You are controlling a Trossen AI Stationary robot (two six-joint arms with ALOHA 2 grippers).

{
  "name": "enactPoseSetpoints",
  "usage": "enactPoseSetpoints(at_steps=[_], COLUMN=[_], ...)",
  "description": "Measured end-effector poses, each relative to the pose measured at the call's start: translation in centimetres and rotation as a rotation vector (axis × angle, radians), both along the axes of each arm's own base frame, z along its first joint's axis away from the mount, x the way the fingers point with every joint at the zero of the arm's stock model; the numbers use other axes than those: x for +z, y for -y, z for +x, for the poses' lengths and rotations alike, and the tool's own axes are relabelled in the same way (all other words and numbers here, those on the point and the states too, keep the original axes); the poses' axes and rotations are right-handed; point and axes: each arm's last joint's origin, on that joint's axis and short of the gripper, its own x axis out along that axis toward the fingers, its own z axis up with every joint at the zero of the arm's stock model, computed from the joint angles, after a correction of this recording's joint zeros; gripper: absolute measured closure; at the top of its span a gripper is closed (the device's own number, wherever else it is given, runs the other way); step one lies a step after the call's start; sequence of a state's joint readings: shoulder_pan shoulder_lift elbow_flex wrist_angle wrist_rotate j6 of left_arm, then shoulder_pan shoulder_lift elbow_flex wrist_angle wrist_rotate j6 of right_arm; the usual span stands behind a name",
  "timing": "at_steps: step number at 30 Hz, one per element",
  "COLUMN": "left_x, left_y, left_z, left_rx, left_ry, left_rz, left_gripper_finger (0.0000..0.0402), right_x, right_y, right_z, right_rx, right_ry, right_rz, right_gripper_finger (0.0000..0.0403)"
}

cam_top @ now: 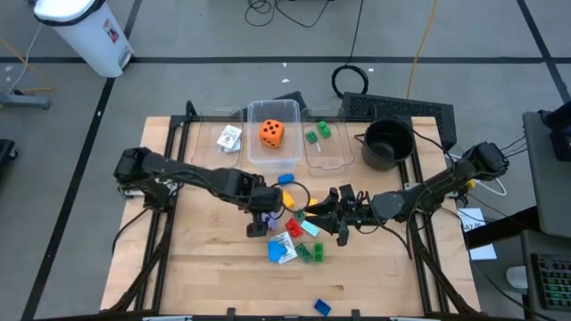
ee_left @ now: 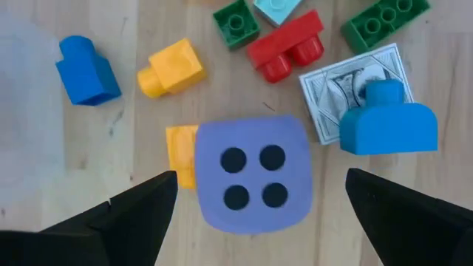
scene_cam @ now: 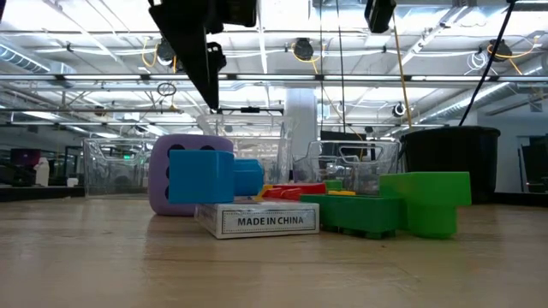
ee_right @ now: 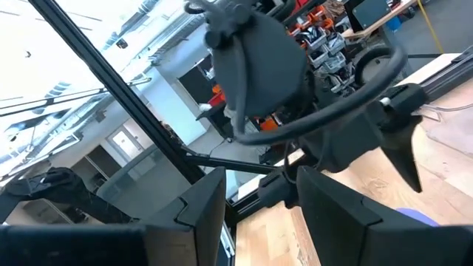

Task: Pick & Place Toys
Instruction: Put the purple dice into the transparent container

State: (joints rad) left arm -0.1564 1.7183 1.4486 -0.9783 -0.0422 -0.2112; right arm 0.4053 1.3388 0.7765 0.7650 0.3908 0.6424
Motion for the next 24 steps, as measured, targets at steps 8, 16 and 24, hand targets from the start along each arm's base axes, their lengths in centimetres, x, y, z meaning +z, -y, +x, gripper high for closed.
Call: enactPoseSetpoints(at_steps=[8, 16, 24], left_x=[-1.9, -3.9, -3.8], left_y=[-1.4, -1.3, -1.3], left_z=[-0.4, -1.1, -0.5], left_rx=[0.018, 0.017, 0.022], left_ry=[-0.059, -0.107, -0.036], left_rz=[-0.047, -0.078, -0.063], left_gripper_finger=[0.0004, 0.0004, 0.0004], right_x=[-0.1, -0.1, -0.1], right_y=[0.2, 0.5, 1.0], right_z=[0.0, 0.1, 0.3], right_rx=[-0.083, -0.124, -0.142], right_ry=[-0.011, -0.014, -0.014], right_rz=[-0.009, -0.039, -0.042], right_gripper_finger=[0.0243, 0.0243, 0.0243])
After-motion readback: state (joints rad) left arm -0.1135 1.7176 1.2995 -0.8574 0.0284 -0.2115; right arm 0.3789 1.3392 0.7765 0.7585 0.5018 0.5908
